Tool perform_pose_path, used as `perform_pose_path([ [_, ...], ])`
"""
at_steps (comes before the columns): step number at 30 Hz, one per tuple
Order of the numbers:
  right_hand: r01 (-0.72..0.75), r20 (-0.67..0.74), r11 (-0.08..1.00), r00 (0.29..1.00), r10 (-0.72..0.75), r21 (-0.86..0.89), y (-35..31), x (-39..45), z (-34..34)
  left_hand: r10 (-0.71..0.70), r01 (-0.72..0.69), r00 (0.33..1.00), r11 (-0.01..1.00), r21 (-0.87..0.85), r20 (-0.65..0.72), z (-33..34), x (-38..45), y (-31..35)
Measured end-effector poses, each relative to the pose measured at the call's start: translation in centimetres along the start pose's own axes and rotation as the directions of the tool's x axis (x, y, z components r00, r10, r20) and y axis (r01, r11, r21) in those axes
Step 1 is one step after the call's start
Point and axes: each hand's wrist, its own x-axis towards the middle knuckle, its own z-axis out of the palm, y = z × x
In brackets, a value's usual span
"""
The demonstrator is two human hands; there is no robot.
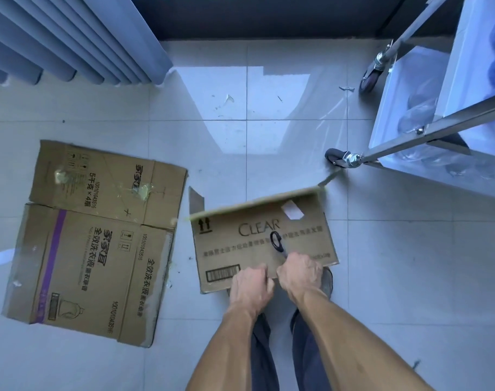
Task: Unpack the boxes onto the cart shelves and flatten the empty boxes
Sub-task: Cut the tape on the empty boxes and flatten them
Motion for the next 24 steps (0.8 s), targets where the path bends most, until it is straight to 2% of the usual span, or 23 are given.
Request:
perform_pose_path([
  [2,-0.029,0.040,0.999,0.999,0.028,0.014,0.1,0.7,0.1,-0.138,0.145,0.977,0.989,-0.029,0.160,0.7,0.7,0.6],
  [5,-0.093,0.104,0.992,0.991,0.084,0.083,0.0,1.9,0.3,-0.263,0.320,0.880,0.943,-0.085,0.395,2.1,1.8,0.8],
  [10,-0.151,0.223,0.983,0.967,0.126,0.102,-0.1,3.3,1.5,-0.201,0.301,0.790,0.950,-0.080,0.580,4.0,2.8,1.3],
  [12,-0.163,0.263,0.983,0.955,0.137,0.080,0.0,3.3,2.2,-0.208,0.310,0.773,0.948,-0.071,0.600,4.2,2.9,1.5],
  [15,-0.173,0.301,0.984,0.942,0.150,0.051,0.3,3.4,2.9,-0.293,0.377,0.832,0.922,-0.092,0.471,4.3,2.8,1.0],
  [18,-0.139,0.256,0.990,0.958,0.125,0.037,0.4,3.3,2.6,-0.380,0.430,0.878,0.894,-0.130,0.290,4.1,2.5,0.6],
  [22,-0.018,0.023,0.999,1.000,0.017,0.028,-0.1,3.0,1.1,-0.422,0.421,0.906,0.896,-0.137,0.027,2.7,2.7,0.3],
  [24,0.017,-0.078,0.998,0.997,-0.012,0.058,-0.6,3.3,0.2,-0.353,0.333,0.926,0.931,-0.148,-0.133,1.2,3.3,-0.2],
])
